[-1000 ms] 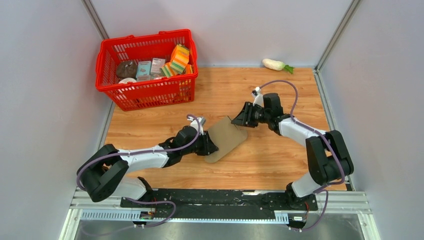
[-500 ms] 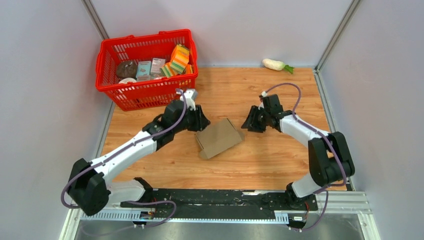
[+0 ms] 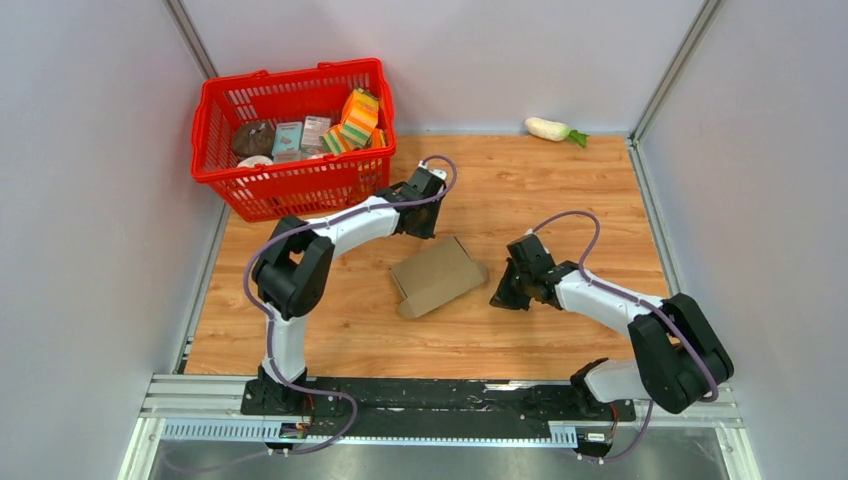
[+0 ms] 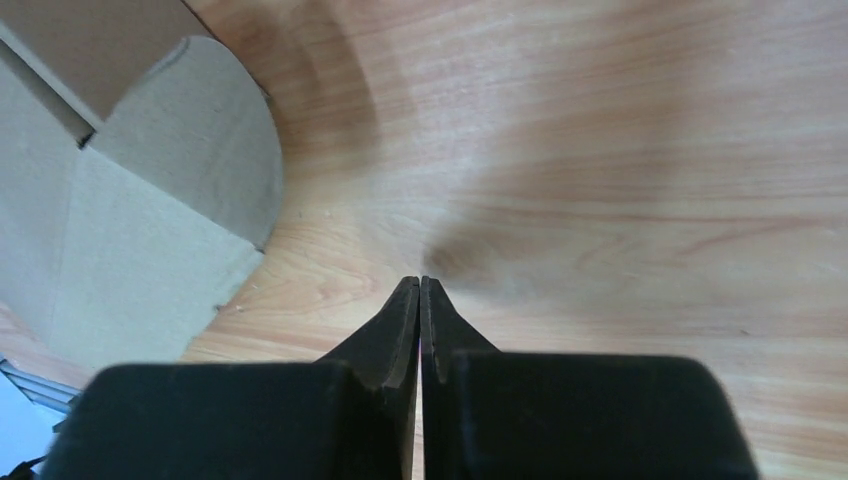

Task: Fold the paper box

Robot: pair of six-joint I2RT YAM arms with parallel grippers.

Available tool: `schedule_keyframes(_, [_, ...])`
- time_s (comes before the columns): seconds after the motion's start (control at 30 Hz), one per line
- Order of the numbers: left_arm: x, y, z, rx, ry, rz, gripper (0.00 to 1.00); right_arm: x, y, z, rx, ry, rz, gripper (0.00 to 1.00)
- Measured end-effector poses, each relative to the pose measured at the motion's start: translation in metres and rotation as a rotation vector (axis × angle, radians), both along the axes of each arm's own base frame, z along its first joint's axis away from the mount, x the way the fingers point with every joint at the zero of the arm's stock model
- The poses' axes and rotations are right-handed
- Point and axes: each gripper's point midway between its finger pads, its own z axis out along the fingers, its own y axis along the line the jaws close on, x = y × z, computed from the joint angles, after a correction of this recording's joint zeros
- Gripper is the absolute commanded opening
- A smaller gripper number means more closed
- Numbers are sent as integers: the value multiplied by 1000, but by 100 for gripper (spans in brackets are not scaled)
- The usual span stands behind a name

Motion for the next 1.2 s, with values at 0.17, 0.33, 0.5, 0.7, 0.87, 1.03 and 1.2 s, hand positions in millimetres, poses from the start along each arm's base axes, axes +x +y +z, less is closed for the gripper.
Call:
schedule_keyframes(0.17, [-2,3,-14,80,18,-7,11,10,9,1,7,-24,13,35])
schedule_keyframes(0.33, [-25,29,-4,102,-12,11,39,29,-2,38,-64,-212,95,77])
schedule_keyframes(0.5, [-55,62,44,41,-97,43,47,67,17,95,-4,-441,257,75])
schedule_keyframes(0.7, [-94,91,82,-119,-196,78,52,132,55,103,119,-460,460,43])
schedule_keyframes(0.87, [-148,120,39,-194,-113,103,54,141,72,60,201,-351,569,35])
schedule_keyframes(1.03, [-187,128,10,-292,-40,115,57,131,75,43,230,-293,597,26])
schedule_keyframes(1.2, [-193,118,16,-399,-30,126,71,126,78,40,265,-300,601,19])
